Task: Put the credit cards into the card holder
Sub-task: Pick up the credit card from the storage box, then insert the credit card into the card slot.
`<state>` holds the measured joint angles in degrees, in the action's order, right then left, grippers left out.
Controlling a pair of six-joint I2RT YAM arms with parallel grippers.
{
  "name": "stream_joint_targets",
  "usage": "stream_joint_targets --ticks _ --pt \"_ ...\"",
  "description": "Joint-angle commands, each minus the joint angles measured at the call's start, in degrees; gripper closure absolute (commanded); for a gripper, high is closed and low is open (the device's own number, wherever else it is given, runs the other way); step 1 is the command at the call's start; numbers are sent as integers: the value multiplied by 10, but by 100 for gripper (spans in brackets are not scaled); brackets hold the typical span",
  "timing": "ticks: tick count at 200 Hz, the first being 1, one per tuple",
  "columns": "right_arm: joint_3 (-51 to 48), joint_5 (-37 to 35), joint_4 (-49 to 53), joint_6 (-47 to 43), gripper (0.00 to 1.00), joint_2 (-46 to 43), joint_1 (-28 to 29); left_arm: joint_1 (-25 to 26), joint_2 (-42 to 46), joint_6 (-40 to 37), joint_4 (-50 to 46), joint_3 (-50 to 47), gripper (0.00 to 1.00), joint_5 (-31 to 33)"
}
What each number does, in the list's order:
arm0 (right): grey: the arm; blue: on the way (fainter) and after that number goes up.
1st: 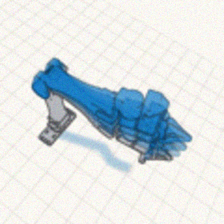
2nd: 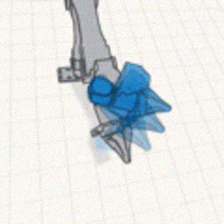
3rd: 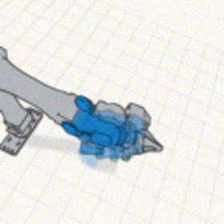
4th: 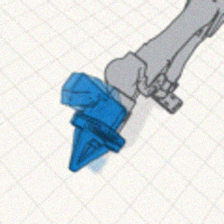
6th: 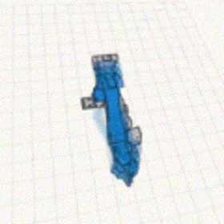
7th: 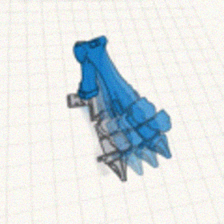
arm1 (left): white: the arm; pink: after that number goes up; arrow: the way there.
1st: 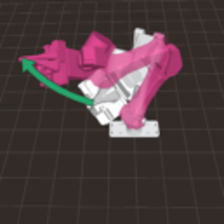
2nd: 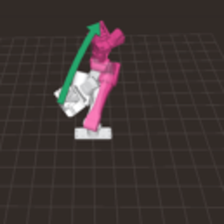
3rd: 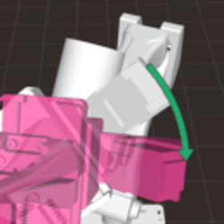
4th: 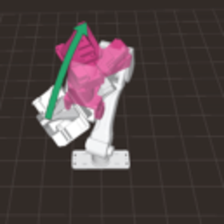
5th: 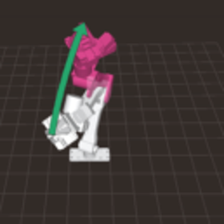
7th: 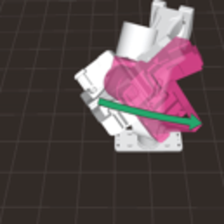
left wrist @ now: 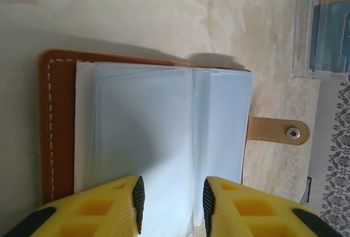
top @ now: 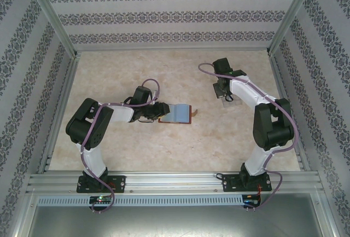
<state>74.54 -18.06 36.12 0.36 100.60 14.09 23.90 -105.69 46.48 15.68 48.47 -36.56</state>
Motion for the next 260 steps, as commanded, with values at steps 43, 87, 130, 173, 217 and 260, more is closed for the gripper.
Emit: stream_joint_targets --ticks 43,87,130,173,217,260 --pt "-24 68 3 52 100 -110 0 16 -22 -7 -54 -11 63 18" --pt "-88 125 -37 147 100 -189 53 16 -24 -4 -51 -13 63 18" --pt "-232 393 -229 336 100 -243 50 17 -23 -6 -56 -11 63 20" --pt "-312 422 -359 434 100 -218 77 21 -24 -1 -52 -8 63 22" --pt "-332 414 -452 503 100 -170 114 24 -27 -1 -57 -4 63 25" --pt "-332 402 -487 499 100 -128 121 25 -25 0 -57 -7 63 26"
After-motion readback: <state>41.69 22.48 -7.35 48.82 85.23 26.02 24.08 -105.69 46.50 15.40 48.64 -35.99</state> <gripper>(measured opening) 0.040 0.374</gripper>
